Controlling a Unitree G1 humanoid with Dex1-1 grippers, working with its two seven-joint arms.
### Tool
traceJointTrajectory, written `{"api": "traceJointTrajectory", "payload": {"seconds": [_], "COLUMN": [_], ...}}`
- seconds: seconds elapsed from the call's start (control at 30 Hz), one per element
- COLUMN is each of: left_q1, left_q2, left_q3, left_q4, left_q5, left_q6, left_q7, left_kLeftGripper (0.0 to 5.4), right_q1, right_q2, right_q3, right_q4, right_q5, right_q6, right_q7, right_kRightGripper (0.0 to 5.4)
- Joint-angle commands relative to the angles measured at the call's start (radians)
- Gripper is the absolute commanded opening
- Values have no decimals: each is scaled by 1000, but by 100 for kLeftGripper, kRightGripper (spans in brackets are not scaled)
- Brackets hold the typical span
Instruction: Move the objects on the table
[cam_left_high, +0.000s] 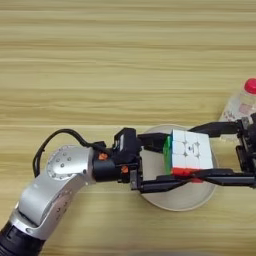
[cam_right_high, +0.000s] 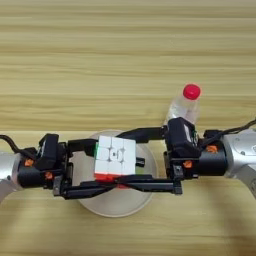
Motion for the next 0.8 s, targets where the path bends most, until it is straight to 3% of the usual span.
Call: {"api": "traceJointTrajectory", "payload": {"seconds": [0.03, 0.43, 0.8], "left_q1": [-9, -9, -10], "left_q2": [-1, -6, -7], "left_q3": [4, 5, 5], "left_q4": [10, 15, 14], "left_q5": [22, 29, 25], "left_q6": [-11, -15, -13], "left_q7": [9, 7, 7], "left_kLeftGripper": [327, 327, 327], "right_q1": [-11, -10, -10], "right_q2": [-11, -10, -12], "right_q3": [14, 19, 20], "right_q4": [-11, -10, -9], "right_q5": [-20, -21, -22], "right_q6": [-12, -13, -14], "right_q7": [4, 7, 9], "right_kRightGripper": [332, 332, 472]}}
